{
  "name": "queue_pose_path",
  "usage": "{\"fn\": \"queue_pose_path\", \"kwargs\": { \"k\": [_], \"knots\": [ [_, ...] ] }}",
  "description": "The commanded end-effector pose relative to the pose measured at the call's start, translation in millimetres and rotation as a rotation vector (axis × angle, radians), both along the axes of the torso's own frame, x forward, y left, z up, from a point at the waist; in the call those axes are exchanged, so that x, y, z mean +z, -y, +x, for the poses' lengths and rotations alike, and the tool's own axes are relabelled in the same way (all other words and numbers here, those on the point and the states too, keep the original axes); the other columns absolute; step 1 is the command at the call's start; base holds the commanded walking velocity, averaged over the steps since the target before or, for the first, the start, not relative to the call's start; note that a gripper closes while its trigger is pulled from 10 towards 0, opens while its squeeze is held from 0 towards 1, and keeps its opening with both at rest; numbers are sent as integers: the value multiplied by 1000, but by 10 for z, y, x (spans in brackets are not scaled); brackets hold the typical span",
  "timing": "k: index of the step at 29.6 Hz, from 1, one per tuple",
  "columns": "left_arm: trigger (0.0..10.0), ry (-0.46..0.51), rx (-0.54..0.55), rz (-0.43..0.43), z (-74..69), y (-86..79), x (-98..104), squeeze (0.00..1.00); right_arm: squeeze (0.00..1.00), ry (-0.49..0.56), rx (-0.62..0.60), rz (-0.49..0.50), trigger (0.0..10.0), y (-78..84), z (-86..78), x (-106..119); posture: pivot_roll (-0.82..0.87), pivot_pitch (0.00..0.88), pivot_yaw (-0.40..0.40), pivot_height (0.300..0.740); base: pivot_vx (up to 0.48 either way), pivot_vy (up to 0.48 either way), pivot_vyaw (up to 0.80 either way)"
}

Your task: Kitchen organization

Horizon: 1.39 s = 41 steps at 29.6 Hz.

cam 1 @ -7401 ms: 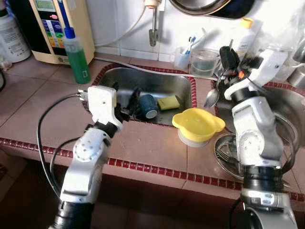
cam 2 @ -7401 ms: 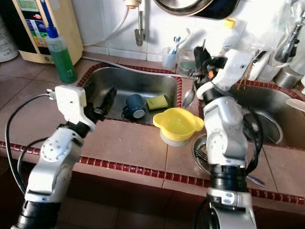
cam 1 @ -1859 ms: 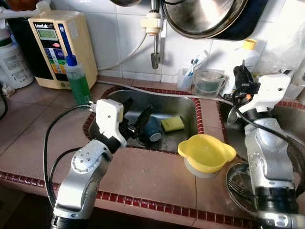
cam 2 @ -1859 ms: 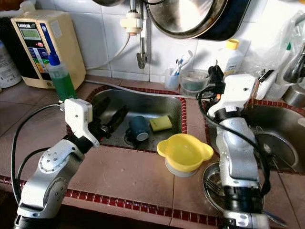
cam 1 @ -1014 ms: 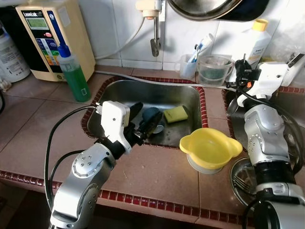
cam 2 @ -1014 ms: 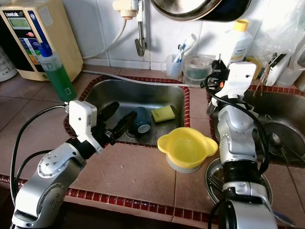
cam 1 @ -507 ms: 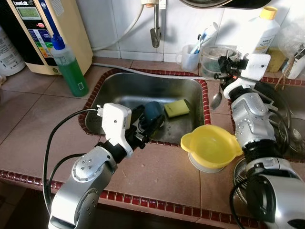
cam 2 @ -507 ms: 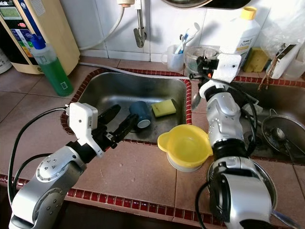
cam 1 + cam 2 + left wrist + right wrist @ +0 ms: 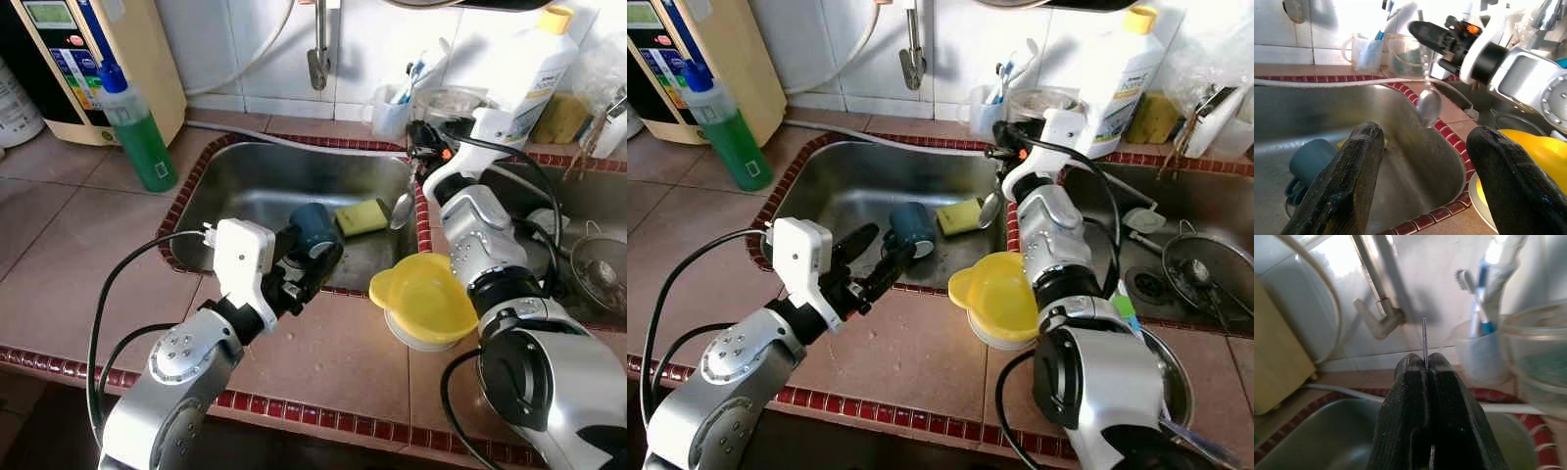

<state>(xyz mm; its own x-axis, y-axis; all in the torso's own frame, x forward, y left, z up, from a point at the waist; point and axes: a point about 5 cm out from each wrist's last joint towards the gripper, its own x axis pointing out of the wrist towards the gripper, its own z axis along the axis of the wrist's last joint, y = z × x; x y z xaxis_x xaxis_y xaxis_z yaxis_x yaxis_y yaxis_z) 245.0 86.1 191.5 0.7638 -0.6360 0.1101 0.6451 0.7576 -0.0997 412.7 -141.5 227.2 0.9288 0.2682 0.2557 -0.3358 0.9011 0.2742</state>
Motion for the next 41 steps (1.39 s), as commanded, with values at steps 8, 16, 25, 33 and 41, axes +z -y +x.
{"fn": "queue_pose_path", "kwargs": {
  "k": [8, 16, 25, 33, 41],
  "knots": [
    [10000, 21, -48, 30, -65, -12, 63, 0, 0, -21, 109, 118, 10000, -237, 14, 38, -24, 192, 27, 740, 0, 0, 0],
    [10000, 20, -22, 48, -8, -87, 86, 0, 0, -16, 153, 207, 10000, -351, -4, 30, -23, 210, 25, 740, 0, 0, 0],
    [10000, 20, -26, 56, 13, -117, 100, 0, 0, -14, 204, 294, 10000, -464, -37, 40, -33, 223, 33, 740, 0, 0, 0],
    [10000, 18, -37, 58, 16, -110, 105, 0, 0, -24, 222, 328, 10000, -482, -51, 39, -36, 225, 36, 740, 0, 0, 0],
    [10000, 39, -14, 57, 46, -141, 154, 0, 0, -128, 240, 368, 10000, -542, -94, -136, -38, 228, 31, 740, 0, 0, 0]
  ]
}}
